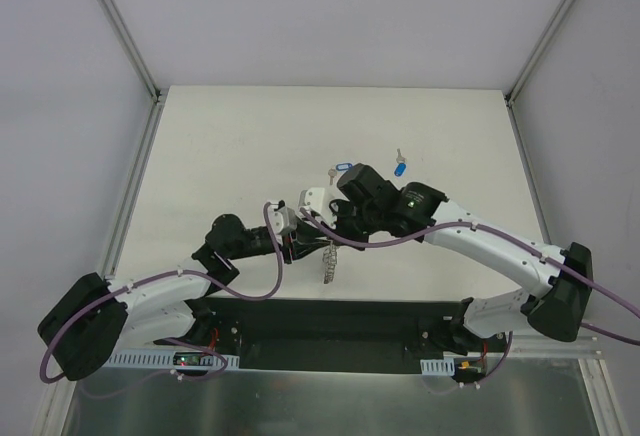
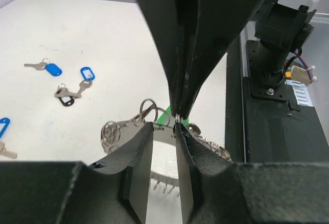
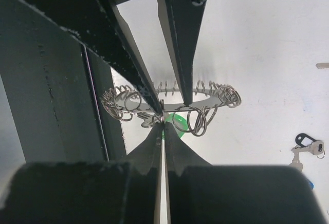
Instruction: Put the keys on the keyring
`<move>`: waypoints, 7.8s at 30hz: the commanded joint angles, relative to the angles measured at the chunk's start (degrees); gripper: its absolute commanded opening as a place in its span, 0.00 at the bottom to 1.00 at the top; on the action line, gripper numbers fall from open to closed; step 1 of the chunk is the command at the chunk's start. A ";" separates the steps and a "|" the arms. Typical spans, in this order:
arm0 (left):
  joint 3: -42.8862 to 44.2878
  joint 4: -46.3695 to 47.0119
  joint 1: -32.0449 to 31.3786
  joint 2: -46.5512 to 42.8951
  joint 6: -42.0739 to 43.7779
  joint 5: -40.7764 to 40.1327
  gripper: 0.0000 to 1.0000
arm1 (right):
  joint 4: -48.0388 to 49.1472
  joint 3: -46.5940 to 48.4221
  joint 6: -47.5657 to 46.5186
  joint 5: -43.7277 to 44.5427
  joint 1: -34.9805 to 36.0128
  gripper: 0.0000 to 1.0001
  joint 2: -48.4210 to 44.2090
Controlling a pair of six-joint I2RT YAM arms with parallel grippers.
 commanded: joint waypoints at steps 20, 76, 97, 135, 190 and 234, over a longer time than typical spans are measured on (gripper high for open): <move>-0.15 13.50 -0.41 2.94 -5.40 7.76 0.23 | 3.35 -1.52 -0.41 -1.75 0.56 0.01 -4.65; -4.10 34.51 -0.41 1.18 -17.97 0.74 0.00 | 46.07 -30.79 24.03 -26.80 -14.02 0.33 -25.13; -1.81 42.33 -0.59 3.29 -18.59 1.79 0.00 | 49.14 -28.85 23.76 -37.87 -15.61 0.11 -14.94; 16.03 -29.21 -0.50 -3.48 5.85 8.03 0.41 | 3.79 -5.65 -5.06 -21.27 -12.71 0.01 -4.04; 4.96 7.25 -3.93 2.59 -8.39 -3.84 0.00 | 36.20 -32.53 15.67 -8.61 -12.89 0.32 -32.50; 6.71 6.29 -3.84 -1.10 -2.85 6.45 0.00 | 51.34 -36.94 22.27 -31.54 -19.56 0.22 -28.56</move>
